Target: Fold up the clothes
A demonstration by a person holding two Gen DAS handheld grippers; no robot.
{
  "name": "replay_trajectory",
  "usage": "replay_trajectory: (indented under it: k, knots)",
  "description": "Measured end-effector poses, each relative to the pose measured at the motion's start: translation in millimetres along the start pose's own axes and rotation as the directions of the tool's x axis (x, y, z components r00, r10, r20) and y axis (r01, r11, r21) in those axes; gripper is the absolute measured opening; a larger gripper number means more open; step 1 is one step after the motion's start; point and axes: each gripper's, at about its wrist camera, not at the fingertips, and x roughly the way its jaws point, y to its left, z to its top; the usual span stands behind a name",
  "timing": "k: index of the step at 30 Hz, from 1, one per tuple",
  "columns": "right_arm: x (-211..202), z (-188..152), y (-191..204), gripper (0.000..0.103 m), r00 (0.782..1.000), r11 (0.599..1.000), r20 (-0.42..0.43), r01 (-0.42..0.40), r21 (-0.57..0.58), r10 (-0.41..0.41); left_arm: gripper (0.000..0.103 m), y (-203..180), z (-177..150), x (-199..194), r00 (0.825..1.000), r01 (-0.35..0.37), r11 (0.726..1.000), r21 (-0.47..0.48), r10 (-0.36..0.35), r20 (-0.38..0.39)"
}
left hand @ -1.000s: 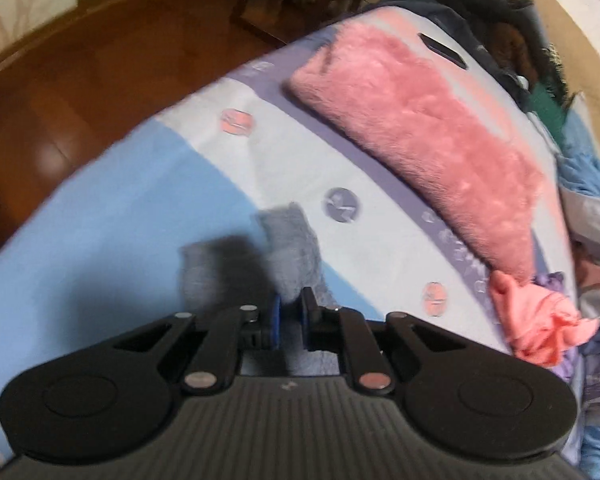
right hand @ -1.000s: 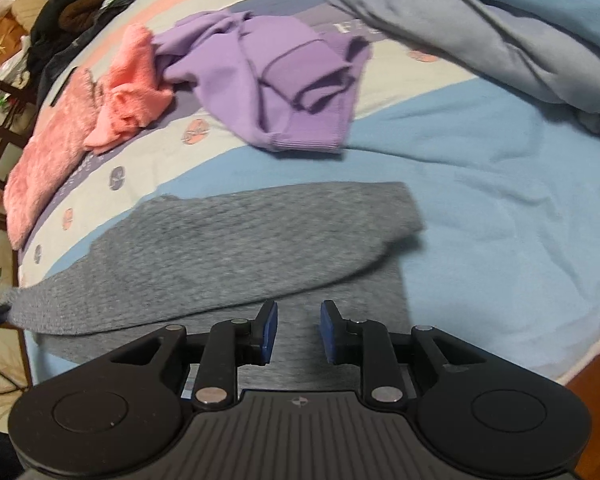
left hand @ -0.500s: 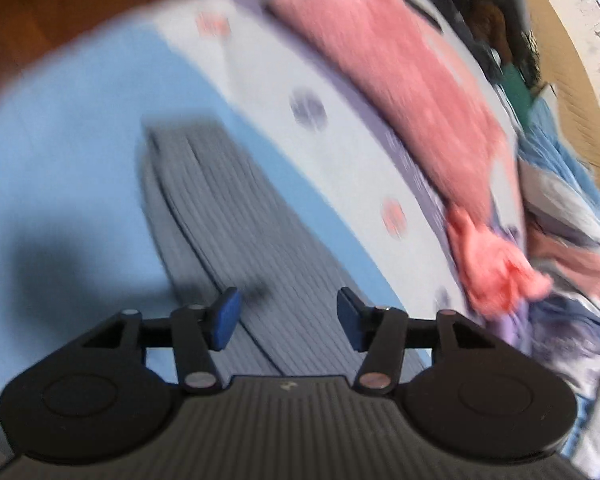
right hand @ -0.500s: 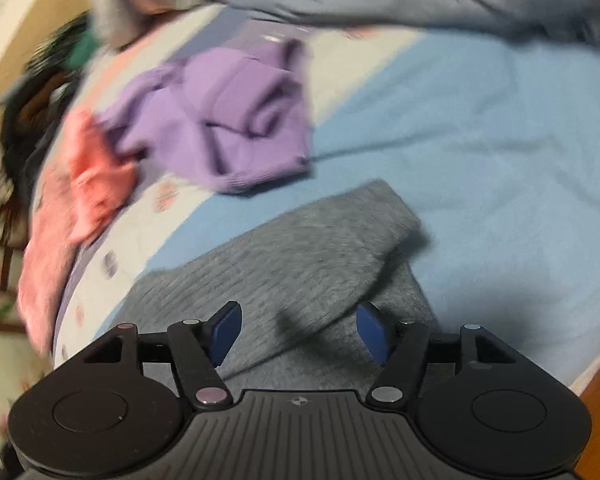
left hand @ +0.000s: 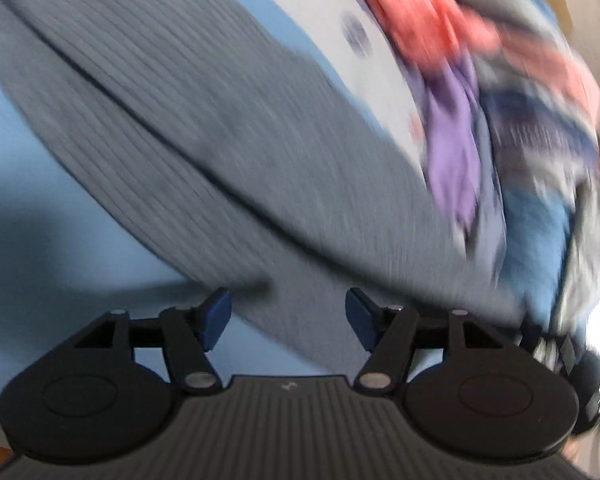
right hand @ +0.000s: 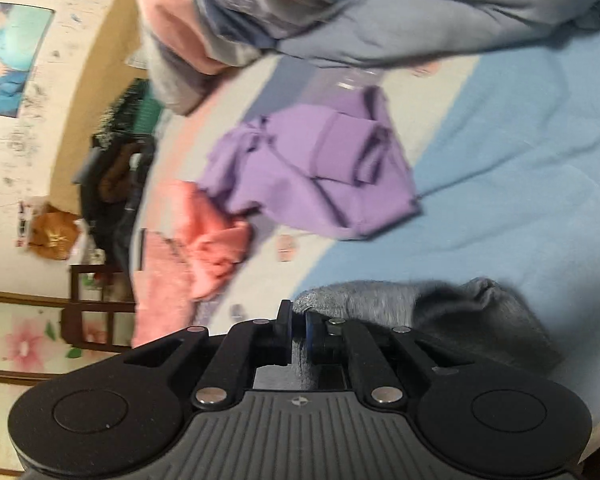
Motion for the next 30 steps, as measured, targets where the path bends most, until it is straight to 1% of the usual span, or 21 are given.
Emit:
replay_trajectory:
  k: [1,2,3,4,5,7,8,10,11,14,15,18,20,21,22,23,25,26,28,30]
  knots:
    - [-2.6,-1.4,3.3,0.006,1.0,1.0,-0.003,-0.012,0.0,0.012,0.067,-5.1,-7.2,6.5,0.999,0.026,1.0,0.019,-0.025,-0.023]
    - [-4.5,-2.8,6.5,0.006,1.0,1.0,-0.007,-0.02,-0.002,0.02,0.067,-5.3,-12.8,10.6,0.996,0.085,0.996,-0.001,-0.085,-0.02]
    - [-7.2,-5.4,7.8,0.006,1.0,1.0,-0.013,-0.022,-0.003,0.022,0.067,-2.3,-17.8,14.5,0.986,0.167,0.985,-0.051,-0.167,0.002]
    - [-10.8,-8.3,7.0,0.006,1.0,1.0,-0.017,-0.02,0.001,0.02,0.068,2.5,-20.0,17.3,0.974,0.225,0.968,-0.109,-0.222,0.036]
    - [-14.4,-11.4,3.5,0.006,1.0,1.0,-0.023,-0.019,0.014,0.019,0.072,7.7,-22.2,20.2,0.96,0.279,0.946,-0.166,-0.271,0.073]
    - [-21.7,-18.2,-4.9,0.006,0.999,0.999,-0.034,-0.016,0.044,0.017,0.075,22.2,-27.0,26.5,0.94,0.335,0.898,-0.284,-0.3,0.16]
    - [-24.3,-20.6,-8.8,0.006,0.999,0.998,-0.038,-0.013,0.059,0.015,0.075,28.5,-28.7,29.3,0.936,0.344,0.882,-0.322,-0.297,0.187]
    - [-30.6,-24.0,-12.5,0.005,0.999,0.997,-0.039,-0.028,0.069,0.031,0.075,40.3,-31.4,33.1,0.927,0.364,0.849,-0.382,-0.292,0.234]
    - [-33.8,-25.6,-14.0,0.001,0.998,0.997,-0.039,-0.037,0.073,0.04,0.075,46.4,-32.9,34.0,0.922,0.374,0.83,-0.413,-0.288,0.257]
    - [-41.0,-27.2,-13.2,0.001,0.997,0.996,-0.038,-0.069,0.059,0.072,0.075,61.5,-35.7,38.0,0.908,0.404,0.772,-0.49,-0.273,0.318]
    - [-41.2,-26.8,-11.5,0.0,0.997,0.997,-0.041,-0.066,0.044,0.067,0.075,63.3,-34.1,38.4,0.905,0.409,0.763,-0.501,-0.267,0.331]
    - [-35.2,-26.9,-18.5,0.002,0.998,0.999,-0.059,-0.025,0.043,0.028,0.075,63.2,-31.9,30.8,0.906,0.394,0.773,-0.497,-0.236,0.351]
    - [-29.7,-26.9,-29.1,0.015,0.998,0.999,-0.061,0.034,0.043,-0.031,0.075,58.3,-27.9,30.4,0.908,0.381,0.785,-0.488,-0.217,0.359]
    - [-25.8,-26.6,-37.5,0.019,0.996,0.996,-0.063,0.073,0.052,-0.07,0.075,57.2,-24.3,30.4,0.909,0.374,0.79,-0.486,-0.207,0.362]
    - [-21.5,-26.3,-47.0,0.032,0.992,0.991,-0.065,0.115,0.064,-0.111,0.075,56.2,-20.8,30.4,0.91,0.366,0.796,-0.483,-0.197,0.365]
    - [-16.0,-25.7,-58.0,0.041,0.988,0.985,-0.064,0.147,0.09,-0.141,0.075,55.5,-17.7,30.1,0.911,0.359,0.8,-0.481,-0.188,0.368]
    - [-4.9,-24.0,-80.0,0.043,0.981,0.97,-0.061,0.193,0.149,-0.186,0.075,59.5,-19.1,26.0,0.911,0.356,0.797,-0.488,-0.18,0.372]
    - [1.8,-22.6,-90.7,0.044,0.98,0.963,-0.06,0.199,0.182,-0.191,0.075,62.2,-18.9,24.6,0.911,0.355,0.796,-0.491,-0.177,0.373]
    - [13.1,-19.7,-108.3,0.045,0.979,0.949,-0.057,0.201,0.243,-0.193,0.075,64.8,-18.2,24.2,0.912,0.35,0.798,-0.49,-0.171,0.373]
    - [23.6,-17.1,-120.5,0.045,0.982,0.936,-0.036,0.186,0.299,-0.184,0.075,64.9,-18.4,25.0,0.912,0.345,0.8,-0.49,-0.164,0.375]
